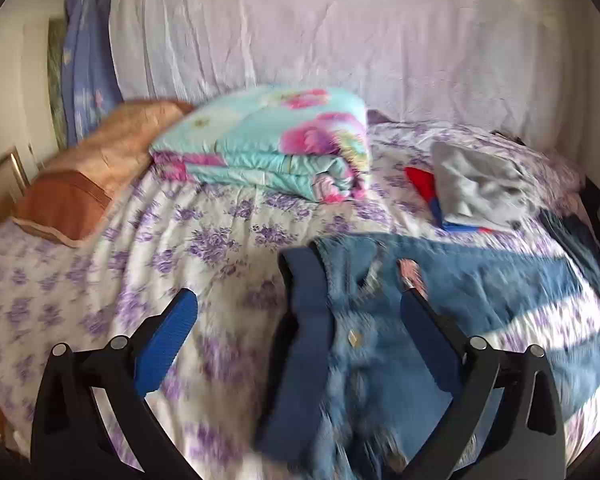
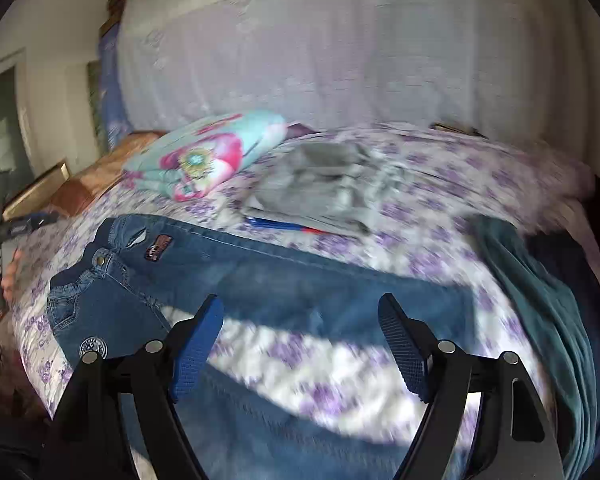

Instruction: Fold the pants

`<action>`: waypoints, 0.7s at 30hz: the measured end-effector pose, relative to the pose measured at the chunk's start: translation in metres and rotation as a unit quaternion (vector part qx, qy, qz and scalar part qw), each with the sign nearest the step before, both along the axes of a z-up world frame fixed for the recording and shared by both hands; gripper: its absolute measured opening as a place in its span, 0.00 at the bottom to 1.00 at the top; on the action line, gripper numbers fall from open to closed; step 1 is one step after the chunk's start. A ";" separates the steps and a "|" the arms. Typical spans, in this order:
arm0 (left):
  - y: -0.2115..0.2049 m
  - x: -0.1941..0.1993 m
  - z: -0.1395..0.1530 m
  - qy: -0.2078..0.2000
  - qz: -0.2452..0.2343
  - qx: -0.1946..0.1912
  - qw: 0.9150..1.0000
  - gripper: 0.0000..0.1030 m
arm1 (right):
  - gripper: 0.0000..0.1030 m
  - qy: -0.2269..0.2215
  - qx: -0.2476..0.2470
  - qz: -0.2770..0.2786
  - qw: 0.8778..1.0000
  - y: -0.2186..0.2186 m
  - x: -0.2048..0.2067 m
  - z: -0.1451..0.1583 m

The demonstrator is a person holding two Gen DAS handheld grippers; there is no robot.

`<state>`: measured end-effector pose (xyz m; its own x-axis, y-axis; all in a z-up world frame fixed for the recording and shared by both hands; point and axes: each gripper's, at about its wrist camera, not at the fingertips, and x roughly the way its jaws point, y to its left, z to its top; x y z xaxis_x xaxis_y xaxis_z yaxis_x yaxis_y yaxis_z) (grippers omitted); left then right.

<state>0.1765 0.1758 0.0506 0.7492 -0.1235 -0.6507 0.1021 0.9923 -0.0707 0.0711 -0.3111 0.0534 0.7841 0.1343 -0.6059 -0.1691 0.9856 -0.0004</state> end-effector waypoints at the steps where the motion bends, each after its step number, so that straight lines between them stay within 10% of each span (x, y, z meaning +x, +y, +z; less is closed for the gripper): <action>1: 0.001 0.013 -0.003 0.005 -0.003 -0.008 1.000 0.95 | 0.78 0.009 -0.008 0.019 1.000 0.010 0.018 -0.001; 17: -0.023 0.134 -0.103 0.159 -0.044 -0.010 0.986 0.96 | 0.77 0.141 -0.135 0.172 0.966 0.087 0.228 -0.118; 21: -0.045 0.133 -0.109 0.170 -0.082 0.015 0.982 0.66 | 0.21 0.192 -0.118 0.223 0.948 0.097 0.232 -0.137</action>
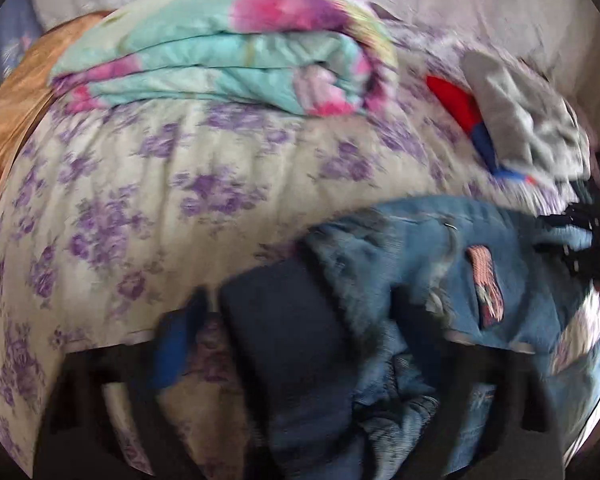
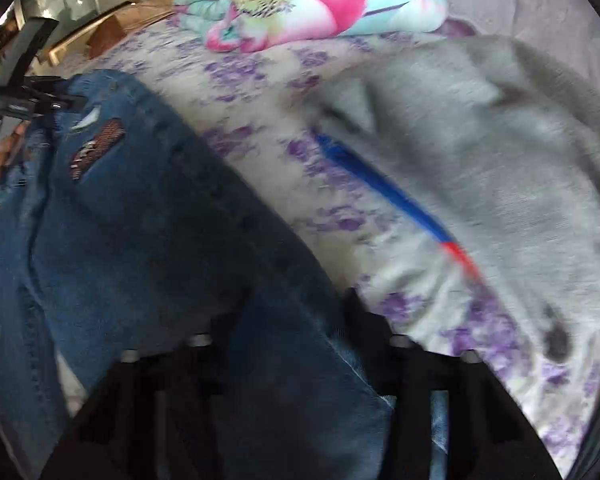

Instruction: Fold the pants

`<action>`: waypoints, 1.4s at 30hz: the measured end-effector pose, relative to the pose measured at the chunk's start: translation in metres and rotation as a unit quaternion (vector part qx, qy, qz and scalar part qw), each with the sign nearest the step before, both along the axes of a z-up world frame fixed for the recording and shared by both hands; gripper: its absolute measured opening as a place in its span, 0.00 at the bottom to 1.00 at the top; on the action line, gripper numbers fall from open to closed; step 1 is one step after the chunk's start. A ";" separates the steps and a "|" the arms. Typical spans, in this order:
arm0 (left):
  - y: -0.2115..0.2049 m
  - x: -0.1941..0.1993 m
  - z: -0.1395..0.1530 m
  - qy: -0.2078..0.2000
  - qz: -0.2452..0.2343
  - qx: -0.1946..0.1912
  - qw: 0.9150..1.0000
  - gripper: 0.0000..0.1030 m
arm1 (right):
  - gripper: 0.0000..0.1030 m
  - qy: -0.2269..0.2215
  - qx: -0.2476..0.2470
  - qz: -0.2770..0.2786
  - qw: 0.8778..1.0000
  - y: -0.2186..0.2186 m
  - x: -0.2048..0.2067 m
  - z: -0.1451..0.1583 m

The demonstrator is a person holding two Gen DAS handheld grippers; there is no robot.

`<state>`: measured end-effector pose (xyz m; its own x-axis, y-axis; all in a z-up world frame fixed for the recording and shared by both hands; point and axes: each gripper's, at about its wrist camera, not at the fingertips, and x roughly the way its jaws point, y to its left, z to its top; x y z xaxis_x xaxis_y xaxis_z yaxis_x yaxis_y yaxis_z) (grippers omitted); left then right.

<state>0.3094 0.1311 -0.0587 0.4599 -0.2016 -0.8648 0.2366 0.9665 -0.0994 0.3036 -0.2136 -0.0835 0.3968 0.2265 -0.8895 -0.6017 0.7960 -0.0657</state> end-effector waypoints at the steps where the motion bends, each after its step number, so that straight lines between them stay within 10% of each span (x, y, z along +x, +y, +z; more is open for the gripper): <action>1: -0.003 -0.001 0.001 0.000 0.001 0.008 1.000 0.65 | 0.10 -0.009 0.001 0.006 1.000 0.001 -0.005 0.004; 6: 0.006 -0.012 0.018 -0.004 0.018 -0.033 0.999 0.45 | 0.07 -0.050 0.046 0.007 0.998 -0.010 -0.037 0.040; 17: 0.012 -0.115 0.082 -0.084 -0.007 -0.088 0.993 0.39 | 0.06 -0.165 0.097 0.039 0.981 -0.016 -0.207 0.119; 27: 0.033 -0.215 0.028 -0.050 -0.002 -0.074 0.996 0.49 | 0.06 -0.094 0.106 -0.006 0.990 -0.001 -0.316 0.028; 35: 0.050 -0.216 0.015 -0.038 0.034 -0.115 0.992 0.60 | 0.07 -0.112 0.081 -0.049 0.989 0.010 -0.328 0.013; 42: 0.042 -0.214 0.023 -0.036 0.031 -0.052 0.997 0.66 | 0.14 -0.128 0.070 -0.064 0.987 0.022 -0.337 0.005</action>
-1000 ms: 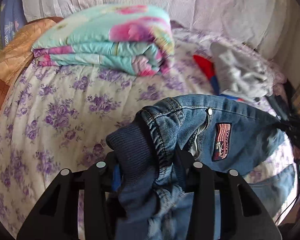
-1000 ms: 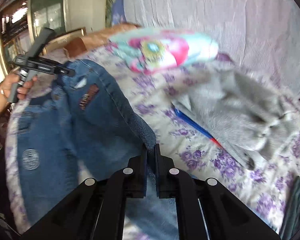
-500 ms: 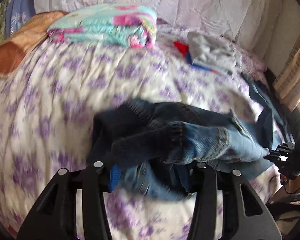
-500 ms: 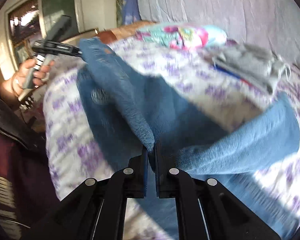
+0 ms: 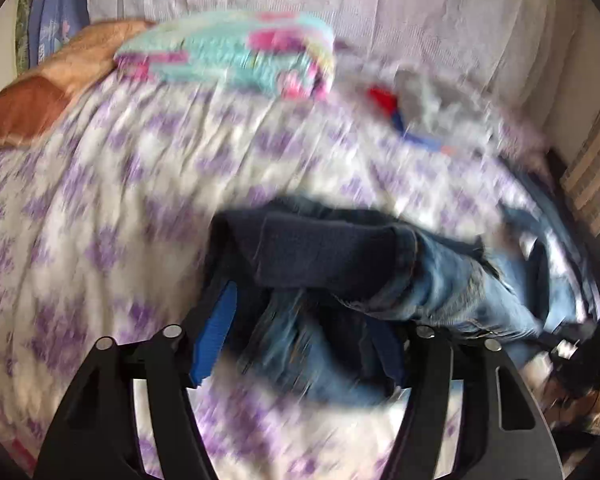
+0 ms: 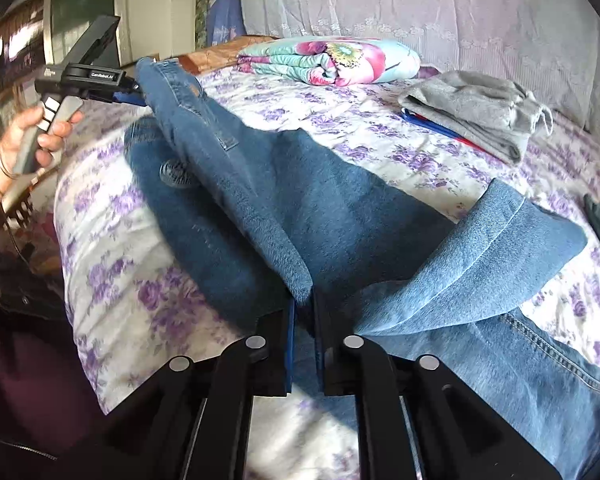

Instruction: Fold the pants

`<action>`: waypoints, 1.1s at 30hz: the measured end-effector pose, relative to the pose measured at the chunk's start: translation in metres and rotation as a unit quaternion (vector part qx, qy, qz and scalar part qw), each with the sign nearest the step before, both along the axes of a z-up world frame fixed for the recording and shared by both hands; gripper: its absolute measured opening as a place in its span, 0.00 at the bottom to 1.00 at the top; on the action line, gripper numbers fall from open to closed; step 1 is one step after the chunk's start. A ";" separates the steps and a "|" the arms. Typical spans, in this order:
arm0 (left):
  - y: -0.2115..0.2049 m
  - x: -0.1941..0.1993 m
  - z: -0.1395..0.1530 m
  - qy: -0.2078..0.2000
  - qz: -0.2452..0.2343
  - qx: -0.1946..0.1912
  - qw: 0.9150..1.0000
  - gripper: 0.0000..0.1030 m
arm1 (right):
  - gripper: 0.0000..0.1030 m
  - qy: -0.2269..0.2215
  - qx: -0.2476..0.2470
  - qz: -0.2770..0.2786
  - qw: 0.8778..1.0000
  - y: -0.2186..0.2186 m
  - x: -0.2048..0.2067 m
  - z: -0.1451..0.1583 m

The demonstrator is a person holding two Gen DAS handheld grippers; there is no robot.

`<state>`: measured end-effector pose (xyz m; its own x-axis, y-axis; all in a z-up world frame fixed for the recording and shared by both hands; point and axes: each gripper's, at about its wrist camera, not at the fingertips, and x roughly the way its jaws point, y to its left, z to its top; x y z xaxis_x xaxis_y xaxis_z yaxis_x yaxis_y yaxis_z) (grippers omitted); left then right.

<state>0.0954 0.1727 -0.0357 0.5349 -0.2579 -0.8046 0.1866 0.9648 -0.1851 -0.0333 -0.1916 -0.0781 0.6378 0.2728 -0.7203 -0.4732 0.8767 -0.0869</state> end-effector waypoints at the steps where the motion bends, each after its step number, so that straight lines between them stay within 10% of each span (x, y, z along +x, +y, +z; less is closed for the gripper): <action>1: 0.005 -0.004 -0.008 0.015 0.006 0.009 1.000 0.66 | 0.16 0.000 -0.002 0.004 1.000 0.001 -0.003 0.000; 5: 0.037 -0.033 -0.018 0.048 0.041 -0.016 0.998 0.67 | 0.23 0.021 0.034 0.016 0.999 -0.007 -0.002 0.006; 11: -0.004 -0.081 0.062 -0.086 0.003 -0.001 0.996 0.83 | 0.25 0.016 0.058 -0.015 0.998 -0.016 -0.002 0.022; 13: -0.038 -0.081 0.073 -0.121 -0.017 0.019 0.992 0.87 | 0.50 -0.016 0.090 -0.057 0.994 -0.029 -0.004 0.042; 15: -0.064 -0.067 0.061 -0.120 -0.033 0.038 0.992 0.87 | 0.87 -0.064 0.118 -0.133 0.982 -0.048 -0.006 0.063; 18: -0.075 -0.015 -0.018 -0.025 -0.008 0.082 0.996 0.89 | 0.91 -0.084 0.137 -0.243 0.957 -0.075 0.015 0.081; 22: -0.091 -0.027 -0.033 -0.073 -0.006 0.139 0.988 0.92 | 0.91 -0.082 0.051 -0.301 0.949 -0.058 0.059 0.077; 24: -0.088 -0.026 -0.029 -0.060 -0.005 0.117 0.991 0.92 | 0.79 -0.069 -0.028 -0.329 0.941 -0.043 0.086 0.060; 25: -0.087 -0.026 -0.027 -0.057 -0.004 0.112 0.992 0.92 | 0.57 -0.050 -0.058 -0.337 0.938 -0.041 0.096 0.047; 26: -0.086 -0.027 -0.024 -0.055 -0.003 0.106 0.993 0.92 | 0.14 -0.012 -0.074 -0.343 0.937 -0.046 0.107 0.031; 28: -0.083 -0.030 -0.018 -0.050 -0.006 0.084 0.995 0.92 | 0.11 0.020 -0.020 -0.350 0.936 -0.073 0.096 0.019; 33: -0.101 -0.047 0.002 -0.063 -0.051 0.034 0.996 0.92 | 0.14 -0.080 0.155 -0.378 0.909 -0.126 -0.021 0.043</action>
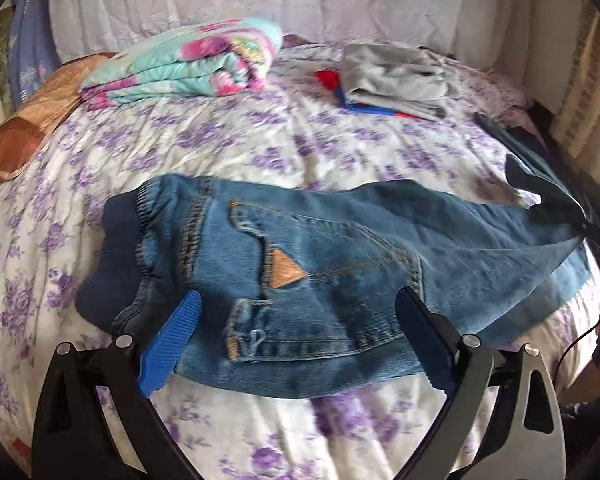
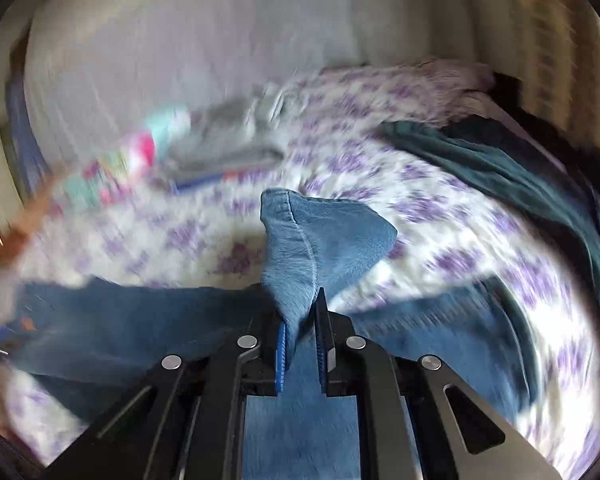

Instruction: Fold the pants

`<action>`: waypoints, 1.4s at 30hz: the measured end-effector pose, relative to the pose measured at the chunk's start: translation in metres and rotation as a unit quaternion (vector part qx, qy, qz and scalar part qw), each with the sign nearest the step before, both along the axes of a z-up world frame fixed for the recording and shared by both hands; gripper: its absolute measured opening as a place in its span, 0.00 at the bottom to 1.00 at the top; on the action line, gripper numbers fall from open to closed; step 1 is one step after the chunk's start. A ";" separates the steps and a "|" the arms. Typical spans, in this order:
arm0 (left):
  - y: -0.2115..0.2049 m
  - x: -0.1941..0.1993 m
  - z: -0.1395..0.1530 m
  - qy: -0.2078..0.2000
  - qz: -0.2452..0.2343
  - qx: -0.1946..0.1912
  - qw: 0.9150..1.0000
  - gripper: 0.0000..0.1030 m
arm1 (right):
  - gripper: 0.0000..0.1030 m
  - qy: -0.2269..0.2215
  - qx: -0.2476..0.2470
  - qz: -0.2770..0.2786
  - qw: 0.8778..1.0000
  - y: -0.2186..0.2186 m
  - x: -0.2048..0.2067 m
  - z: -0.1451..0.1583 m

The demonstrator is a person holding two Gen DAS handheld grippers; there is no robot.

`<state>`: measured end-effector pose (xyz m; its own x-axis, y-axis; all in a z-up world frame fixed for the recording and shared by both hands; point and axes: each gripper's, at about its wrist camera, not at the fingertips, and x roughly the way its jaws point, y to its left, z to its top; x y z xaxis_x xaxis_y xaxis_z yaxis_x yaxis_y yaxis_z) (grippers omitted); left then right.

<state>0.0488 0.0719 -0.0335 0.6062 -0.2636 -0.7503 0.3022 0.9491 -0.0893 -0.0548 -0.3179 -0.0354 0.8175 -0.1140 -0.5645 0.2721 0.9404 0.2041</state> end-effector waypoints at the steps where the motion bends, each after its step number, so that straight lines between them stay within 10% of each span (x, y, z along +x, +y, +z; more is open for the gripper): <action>1: -0.005 0.000 0.002 -0.001 -0.007 -0.003 1.000 0.92 | 0.17 -0.014 0.040 -0.012 0.999 -0.008 -0.024 -0.014; 6: -0.036 0.000 0.007 0.002 -0.049 -0.017 0.999 0.92 | 0.43 0.015 0.086 -0.034 0.996 -0.022 -0.059 -0.061; 7: -0.044 -0.001 0.007 0.005 -0.058 -0.013 0.998 0.92 | 0.56 0.014 0.061 -0.050 0.997 -0.023 -0.065 -0.050; 11: -0.070 -0.012 0.000 -0.014 -0.089 0.033 0.995 0.93 | 0.59 -0.022 -0.066 -0.128 0.989 -0.031 -0.082 -0.009; 16: -0.073 -0.001 -0.025 0.022 -0.069 0.046 0.996 0.93 | 0.88 -0.008 -0.155 -0.041 0.987 0.007 -0.028 0.024; 20: -0.074 -0.002 -0.028 0.013 -0.062 0.052 0.997 0.93 | 0.77 0.086 -0.247 -0.042 0.964 0.033 0.041 -0.005; 21: -0.073 -0.002 -0.029 0.014 -0.060 0.051 0.997 0.93 | 0.33 0.117 -0.244 -0.045 0.962 0.026 0.054 -0.015; 22: -0.073 -0.001 -0.029 0.015 -0.059 0.050 0.997 0.93 | 0.13 0.158 -0.220 -0.031 0.962 0.017 0.064 -0.030; 28: -0.066 -0.003 -0.032 0.013 -0.067 0.057 0.996 0.93 | 0.11 0.072 -0.060 -0.092 0.991 -0.049 -0.016 -0.023; 32: -0.066 -0.002 -0.031 0.016 -0.071 0.056 0.996 0.93 | 0.09 0.098 -0.009 -0.136 0.986 -0.078 -0.055 -0.046; 37: -0.057 -0.008 -0.028 0.001 -0.060 0.086 0.994 0.93 | 0.53 0.065 -0.029 -0.169 0.983 -0.083 -0.076 -0.025; 42: -0.030 -0.010 -0.023 0.011 -0.046 0.052 0.998 0.83 | 0.59 0.046 0.033 -0.132 0.990 -0.098 -0.059 -0.013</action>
